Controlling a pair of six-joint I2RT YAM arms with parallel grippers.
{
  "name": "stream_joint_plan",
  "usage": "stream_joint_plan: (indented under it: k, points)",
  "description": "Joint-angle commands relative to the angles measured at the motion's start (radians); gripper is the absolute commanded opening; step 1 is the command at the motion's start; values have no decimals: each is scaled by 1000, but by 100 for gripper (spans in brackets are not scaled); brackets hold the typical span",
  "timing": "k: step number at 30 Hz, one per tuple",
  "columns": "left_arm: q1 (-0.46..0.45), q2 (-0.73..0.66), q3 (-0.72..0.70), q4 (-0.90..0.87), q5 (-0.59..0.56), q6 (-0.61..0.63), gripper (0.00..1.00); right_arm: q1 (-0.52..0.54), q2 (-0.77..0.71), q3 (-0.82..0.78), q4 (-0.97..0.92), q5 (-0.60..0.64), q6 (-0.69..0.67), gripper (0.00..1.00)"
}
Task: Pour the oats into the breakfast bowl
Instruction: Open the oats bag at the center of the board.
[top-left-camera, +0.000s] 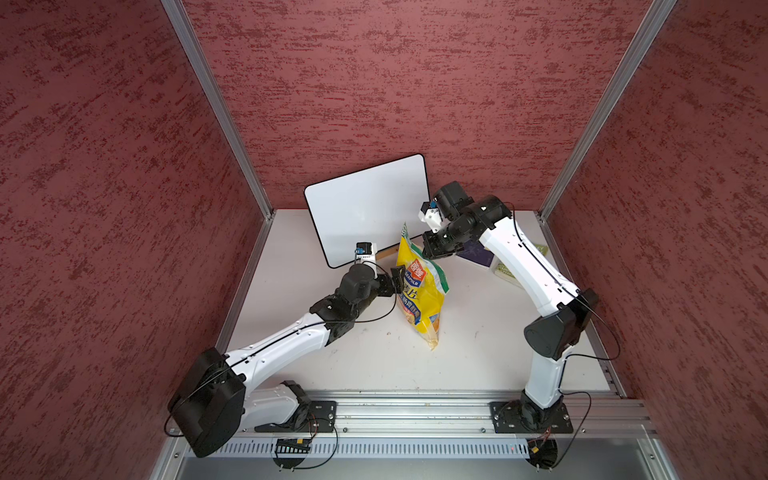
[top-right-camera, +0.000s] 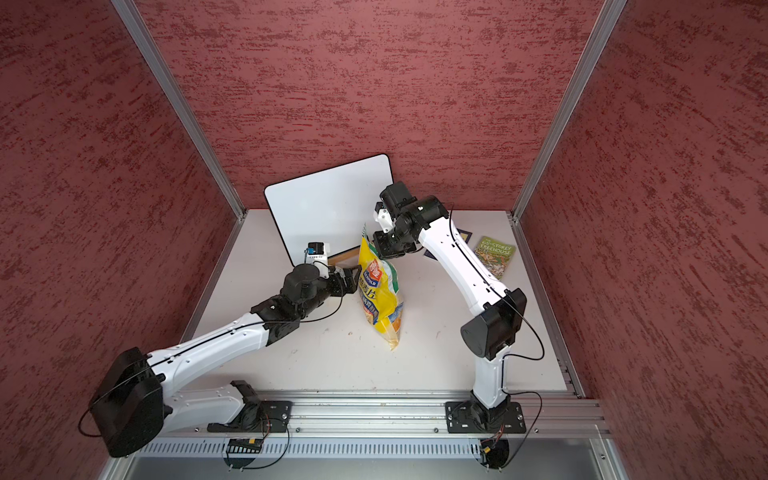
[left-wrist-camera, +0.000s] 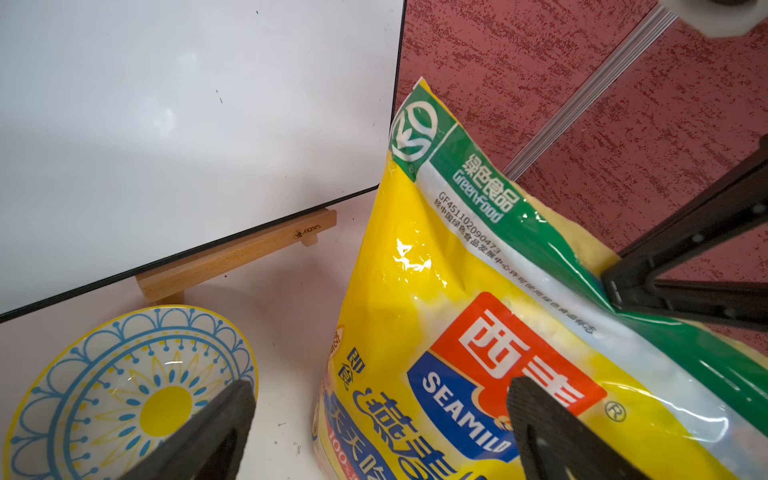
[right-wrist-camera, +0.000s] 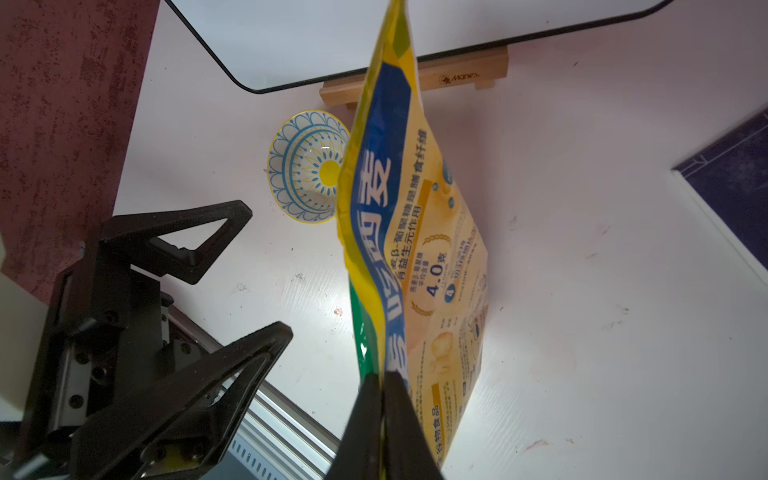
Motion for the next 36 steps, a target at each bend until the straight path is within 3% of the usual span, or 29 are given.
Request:
stream_joint_plan:
  k: [1,7,13,19,28,36]
  points:
    - [-7,-48,46,-29,12,-67,100,12,-8,-27,5,-30,7,0]
    - [-9,-57,118,-117,99,-270,100,12,-73,-129,107,-86,57,0]
    - [-21,10,128,-49,183,-434,95,11,-143,-244,207,-74,113,0]
    - [-32,63,114,46,208,-470,77,9,-178,-282,252,-32,141,0]
    - [-48,113,119,132,198,-482,73,8,-182,-280,235,-24,127,0]
    - [-47,151,132,130,164,-473,56,9,-184,-281,241,-30,126,0]
